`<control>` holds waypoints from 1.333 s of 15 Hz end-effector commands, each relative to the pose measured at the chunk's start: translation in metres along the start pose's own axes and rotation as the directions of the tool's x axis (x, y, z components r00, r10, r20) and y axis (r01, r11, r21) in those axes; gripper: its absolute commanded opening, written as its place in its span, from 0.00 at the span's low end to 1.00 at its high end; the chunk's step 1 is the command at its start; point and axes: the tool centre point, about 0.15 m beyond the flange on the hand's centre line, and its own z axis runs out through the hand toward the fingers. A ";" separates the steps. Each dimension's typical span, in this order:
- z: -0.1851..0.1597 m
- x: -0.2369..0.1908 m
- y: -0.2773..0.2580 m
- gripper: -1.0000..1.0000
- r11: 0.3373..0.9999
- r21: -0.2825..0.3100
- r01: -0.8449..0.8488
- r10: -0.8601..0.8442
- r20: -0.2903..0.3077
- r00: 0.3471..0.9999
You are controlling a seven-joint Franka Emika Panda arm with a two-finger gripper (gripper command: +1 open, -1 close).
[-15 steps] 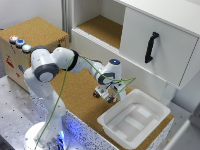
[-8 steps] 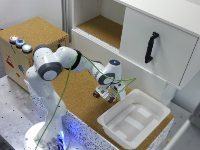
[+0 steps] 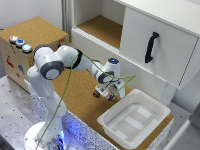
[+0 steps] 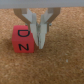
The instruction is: Go slide the pink block to the left
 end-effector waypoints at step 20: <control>-0.003 0.037 -0.165 0.00 0.981 0.105 0.161 -0.163 0.012 0.987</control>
